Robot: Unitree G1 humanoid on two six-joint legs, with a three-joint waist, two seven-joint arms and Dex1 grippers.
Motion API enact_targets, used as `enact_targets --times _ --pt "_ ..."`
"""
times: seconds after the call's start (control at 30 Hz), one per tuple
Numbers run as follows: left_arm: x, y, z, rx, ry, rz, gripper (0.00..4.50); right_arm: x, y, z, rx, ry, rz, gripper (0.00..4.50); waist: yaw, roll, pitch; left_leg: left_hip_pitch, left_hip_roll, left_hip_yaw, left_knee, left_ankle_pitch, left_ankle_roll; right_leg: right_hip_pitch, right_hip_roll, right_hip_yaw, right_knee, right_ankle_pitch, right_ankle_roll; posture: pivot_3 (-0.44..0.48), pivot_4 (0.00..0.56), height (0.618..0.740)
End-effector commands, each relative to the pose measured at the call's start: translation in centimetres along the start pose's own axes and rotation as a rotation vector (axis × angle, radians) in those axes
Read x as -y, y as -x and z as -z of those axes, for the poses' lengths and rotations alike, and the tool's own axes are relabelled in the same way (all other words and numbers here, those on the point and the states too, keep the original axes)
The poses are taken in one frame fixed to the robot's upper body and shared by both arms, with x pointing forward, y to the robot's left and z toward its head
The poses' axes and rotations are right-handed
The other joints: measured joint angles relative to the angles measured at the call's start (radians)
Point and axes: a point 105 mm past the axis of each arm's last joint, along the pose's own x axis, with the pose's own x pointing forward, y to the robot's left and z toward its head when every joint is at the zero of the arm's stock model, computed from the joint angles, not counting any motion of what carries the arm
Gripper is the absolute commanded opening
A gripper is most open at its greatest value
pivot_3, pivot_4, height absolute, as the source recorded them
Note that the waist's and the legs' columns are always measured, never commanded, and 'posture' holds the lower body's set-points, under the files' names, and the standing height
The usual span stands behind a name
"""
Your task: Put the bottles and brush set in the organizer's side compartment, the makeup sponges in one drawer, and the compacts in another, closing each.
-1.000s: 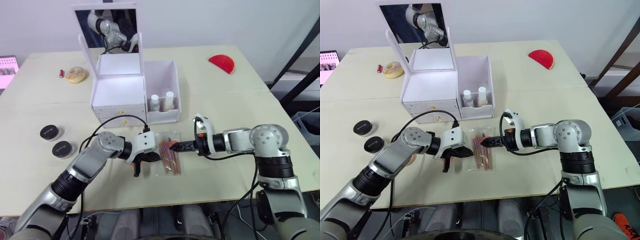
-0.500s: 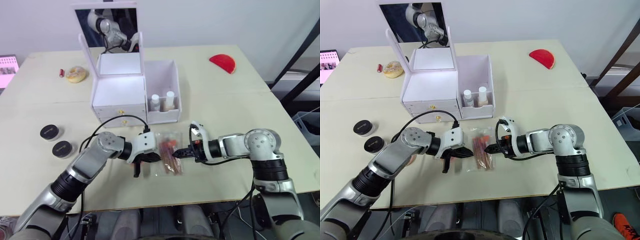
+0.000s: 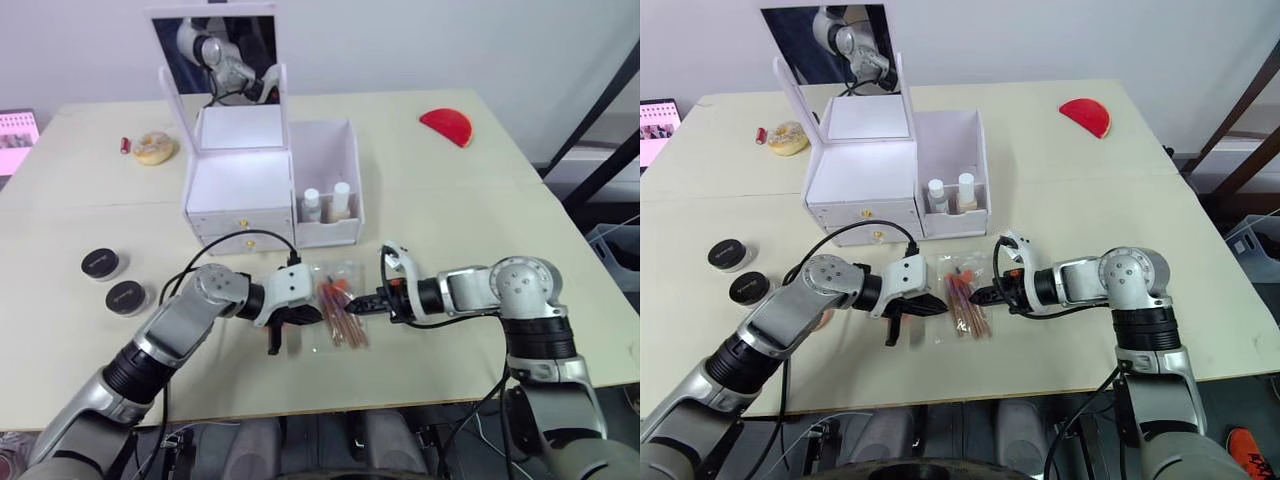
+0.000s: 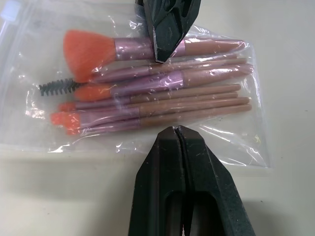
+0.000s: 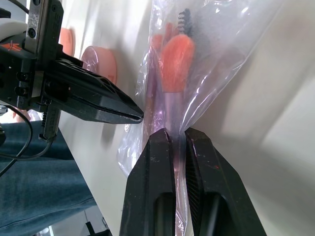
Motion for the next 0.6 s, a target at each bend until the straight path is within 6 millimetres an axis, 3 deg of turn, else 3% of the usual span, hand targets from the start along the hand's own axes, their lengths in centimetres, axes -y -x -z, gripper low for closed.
enact_targets --times 0.03,0.23,0.37,0.6 --pt "-0.5 0.8 -1.9 0.078 -0.010 -0.010 1.30 -0.3 0.9 -1.0 0.030 0.015 -0.009 0.00 0.000 0.000 0.000 0.000 0.000 0.000 0.000 0.000 0.000 0.000 0.000 0.000 0.000 0.000 0.000 0.000 0.150 0.739" --pt "-0.5 2.2 -3.3 0.130 -0.005 -0.013 4.40 -0.4 1.4 -1.4 0.048 0.015 -0.017 0.00 0.000 0.000 0.001 -0.001 0.000 0.000 0.000 0.000 0.000 -0.001 0.000 0.000 -0.001 0.000 0.000 0.000 0.150 0.739" --pt "0.0 4.8 -4.5 0.172 0.014 -0.027 4.46 -0.8 2.4 -2.3 0.093 0.038 -0.021 0.00 -0.003 0.000 0.002 -0.001 0.000 0.000 -0.001 0.000 0.000 -0.001 0.000 0.000 -0.001 0.000 0.000 0.000 0.150 0.739" --pt "2.4 11.7 -5.7 0.291 0.118 -0.070 4.46 -3.3 5.9 -3.7 0.218 0.176 -0.065 0.00 -0.003 0.001 0.003 -0.003 0.000 0.000 -0.003 -0.001 0.001 -0.004 0.000 0.000 -0.001 -0.001 0.001 0.000 0.150 0.739"
